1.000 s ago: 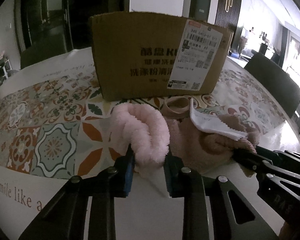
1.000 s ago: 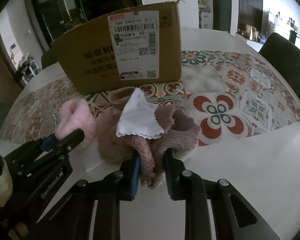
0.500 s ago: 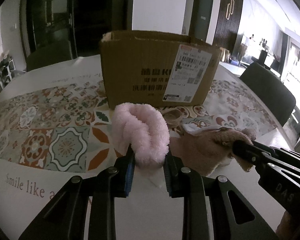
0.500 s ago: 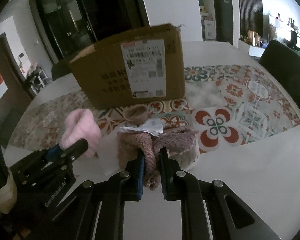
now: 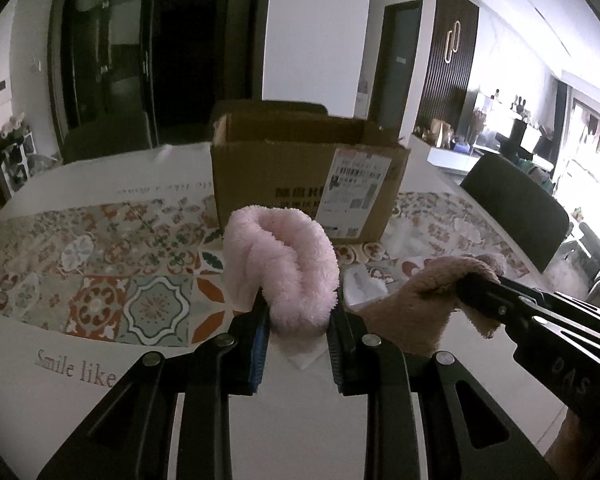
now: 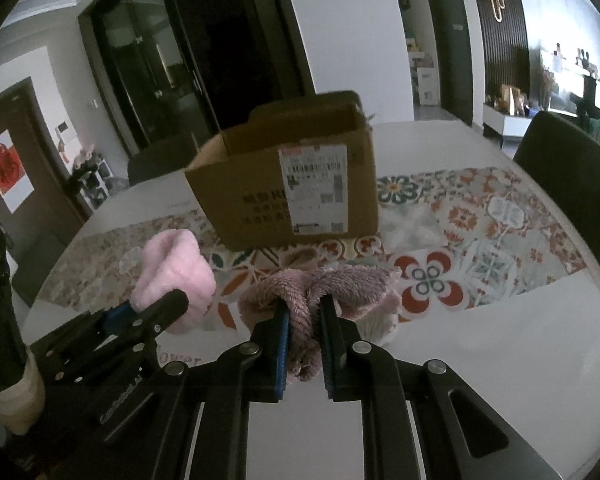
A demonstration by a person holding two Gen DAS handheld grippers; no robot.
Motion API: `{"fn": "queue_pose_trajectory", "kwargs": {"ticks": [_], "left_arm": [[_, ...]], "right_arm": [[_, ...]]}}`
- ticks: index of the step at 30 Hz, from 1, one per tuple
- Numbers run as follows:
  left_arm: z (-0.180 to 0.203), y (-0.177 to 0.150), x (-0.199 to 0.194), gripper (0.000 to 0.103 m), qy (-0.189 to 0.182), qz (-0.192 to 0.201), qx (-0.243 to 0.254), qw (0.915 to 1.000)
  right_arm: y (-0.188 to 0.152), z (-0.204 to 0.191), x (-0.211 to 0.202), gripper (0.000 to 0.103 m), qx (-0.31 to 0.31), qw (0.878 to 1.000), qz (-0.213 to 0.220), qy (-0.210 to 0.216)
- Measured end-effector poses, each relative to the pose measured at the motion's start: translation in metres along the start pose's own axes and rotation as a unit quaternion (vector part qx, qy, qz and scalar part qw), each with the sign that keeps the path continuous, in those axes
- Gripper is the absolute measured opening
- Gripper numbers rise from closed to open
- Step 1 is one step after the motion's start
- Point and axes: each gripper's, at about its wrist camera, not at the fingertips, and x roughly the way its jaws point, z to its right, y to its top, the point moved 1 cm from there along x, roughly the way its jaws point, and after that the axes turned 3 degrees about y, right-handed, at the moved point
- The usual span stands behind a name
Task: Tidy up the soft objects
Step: 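Carry wristband in left tool while right tool carries pink cloth over the box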
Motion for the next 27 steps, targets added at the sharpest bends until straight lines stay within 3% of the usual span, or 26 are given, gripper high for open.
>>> {"fn": "queue_pose_trajectory", "kwargs": {"ticks": [11, 27], "left_arm": [[0.004, 0.01, -0.032, 0.027, -0.002, 0.018, 0.009, 0.9998], [0.006, 0.061, -0.061, 0.027, 0.003, 0.071, 0.026, 0.9971]], "right_arm": [[0.009, -0.007, -0.032, 0.015, -0.01, 0.999, 0.039, 0.004], [0.052, -0.019, -0.059, 0.015, -0.028, 0.994, 0.107, 0.013]]}}
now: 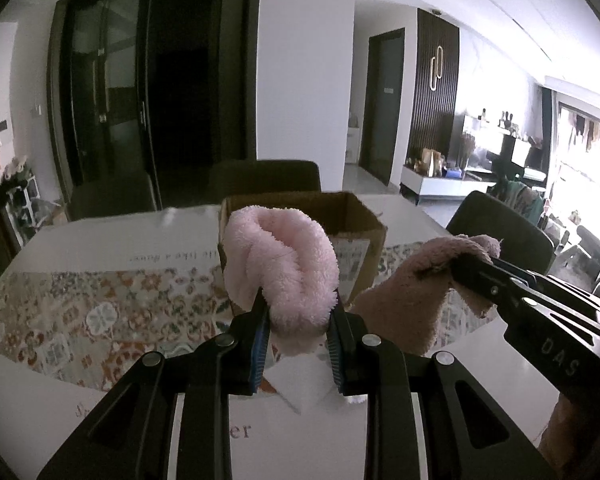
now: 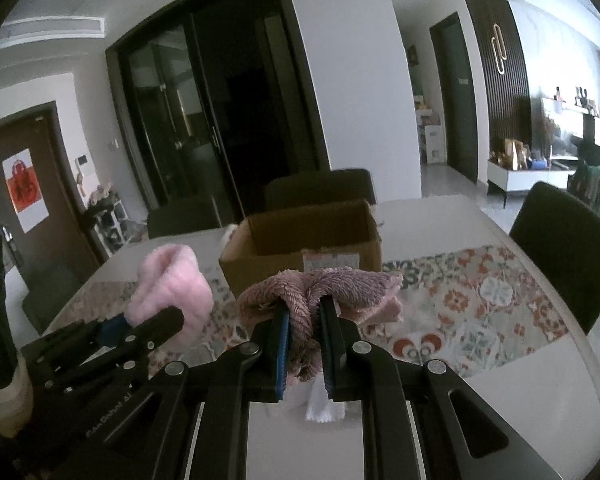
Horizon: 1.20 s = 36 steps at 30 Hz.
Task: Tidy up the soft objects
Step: 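Carry wristband in left tool while right tool carries pink cloth over the box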
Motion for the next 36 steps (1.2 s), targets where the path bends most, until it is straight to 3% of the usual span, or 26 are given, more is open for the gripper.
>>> {"fn": "queue_pose_trajectory", "kwargs": {"ticks": [19, 36], "left_arm": [[-0.008, 0.058, 0.018, 0.027, 0.004, 0.044, 0.001, 0.999], [-0.018, 0.093, 0.09, 0.027, 0.018, 0.036, 0.013, 0.9991]], "right_arm": [[0.059, -0.01, 0.013, 0.015, -0.032, 0.998, 0.062, -0.001], [0.099, -0.003, 0.072, 0.015, -0.039, 0.997, 0.064, -0.001]]}}
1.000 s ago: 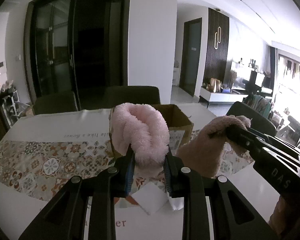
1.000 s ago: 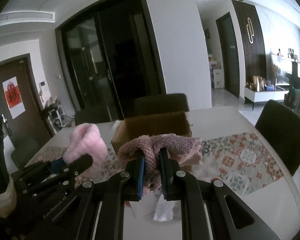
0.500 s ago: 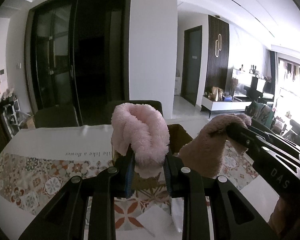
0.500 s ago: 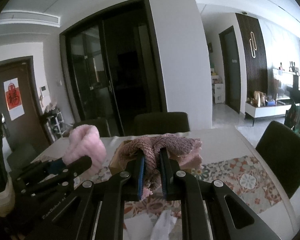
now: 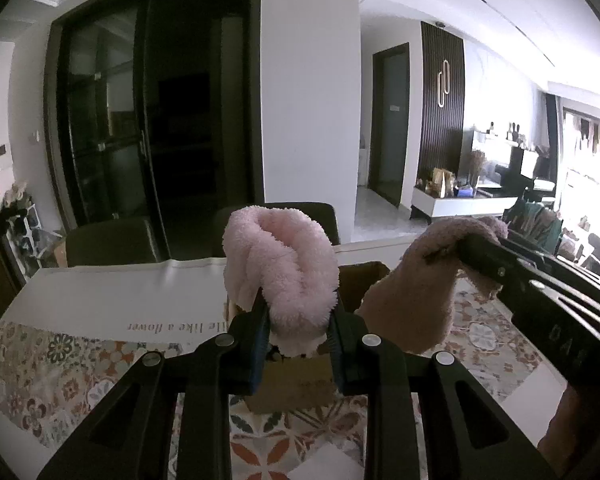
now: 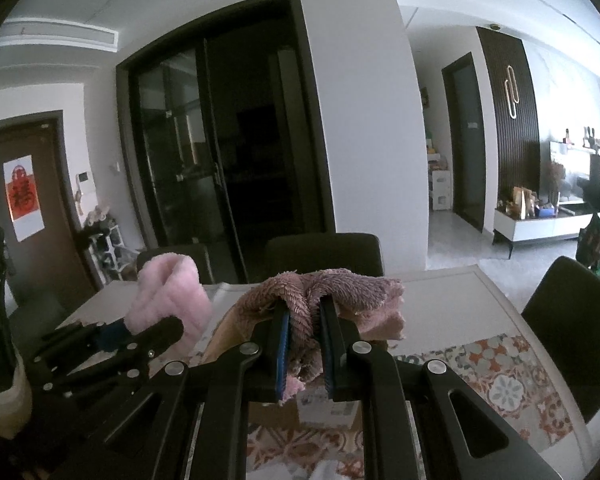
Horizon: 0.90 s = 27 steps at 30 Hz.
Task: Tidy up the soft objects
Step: 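Carry wristband in left tool while right tool carries pink cloth over the box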
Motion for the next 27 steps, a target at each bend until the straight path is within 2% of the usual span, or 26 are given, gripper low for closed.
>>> {"fn": "queue_pose_trajectory", "kwargs": {"ticks": [6, 11, 19, 27], "left_arm": [[0.005, 0.006, 0.032, 0.027, 0.001, -0.012, 0.004, 0.9999], [0.003, 0.003, 0.065, 0.027, -0.008, -0.04, -0.001, 0.9992], [0.008, -0.011, 0.105, 0.027, -0.013, -0.083, 0.004, 0.9964], [0.013, -0.027, 0.128, 0.028, -0.019, -0.126, 0.009, 0.9918]], "right_arm": [[0.009, 0.012, 0.034, 0.015, -0.002, 1.0, -0.013, -0.001], [0.008, 0.017, 0.061, 0.015, -0.008, 1.0, -0.027, -0.003], [-0.005, 0.028, 0.11, 0.015, -0.008, 0.997, -0.072, 0.005], [-0.026, 0.036, 0.142, 0.015, 0.006, 0.992, -0.125, 0.016]]}}
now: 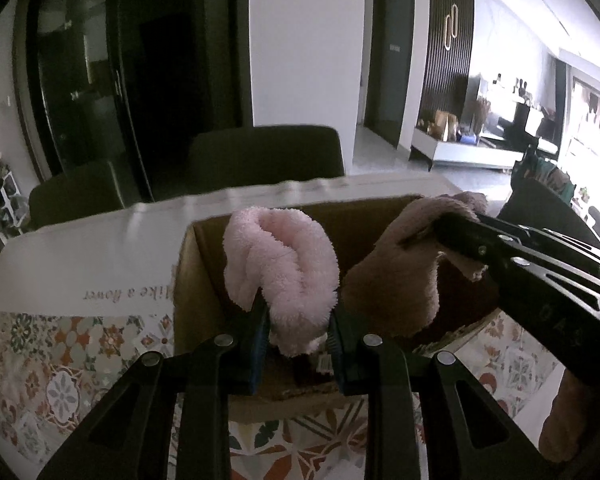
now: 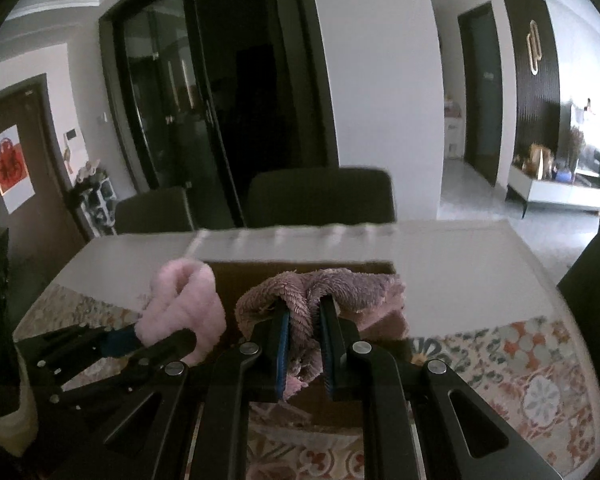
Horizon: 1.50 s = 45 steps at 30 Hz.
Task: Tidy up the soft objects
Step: 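Carry wristband in left tool while right tool carries pink cloth over the box, then drop wristband from left tool while right tool drops pink cloth into the box, then withdraw both open tools toward the white cloths on the table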
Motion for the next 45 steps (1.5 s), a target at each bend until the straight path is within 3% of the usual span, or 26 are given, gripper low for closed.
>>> {"fn": "queue_pose_trajectory", "kwargs": {"ticks": [7, 9, 15, 22, 30, 35, 45], "left_arm": [[0.001, -0.006, 0.008, 0.04, -0.004, -0.016, 0.0, 0.9999], [0.001, -0.006, 0.007, 0.048, 0.003, -0.016, 0.003, 0.9999], [-0.003, -0.007, -0.004, 0.055, 0.02, -0.008, 0.004, 0.9998], [-0.013, -0.006, -0.023, 0.057, 0.033, 0.001, -0.013, 0.9994], [-0.011, -0.014, -0.069, 0.057, 0.042, 0.037, -0.014, 0.9983], [-0.002, -0.025, -0.099, 0.058, 0.047, 0.059, -0.007, 0.9971], [0.004, -0.06, -0.128, 0.058, 0.038, 0.059, -0.002, 0.9975]], "right_arm": [[-0.013, 0.012, 0.021, 0.017, 0.011, 0.999, -0.046, 0.009], [-0.014, 0.013, 0.022, 0.018, 0.013, 0.998, -0.053, 0.008], [-0.011, 0.01, 0.017, 0.043, 0.007, 0.999, -0.049, 0.0], [-0.002, 0.0, 0.003, 0.044, -0.006, 0.999, -0.037, 0.002], [-0.002, -0.017, -0.045, 0.044, -0.033, 0.999, -0.002, -0.025], [-0.009, -0.017, -0.076, 0.044, -0.018, 0.999, 0.006, -0.032], [-0.04, -0.02, -0.117, 0.044, -0.007, 0.999, 0.012, -0.047]]}}
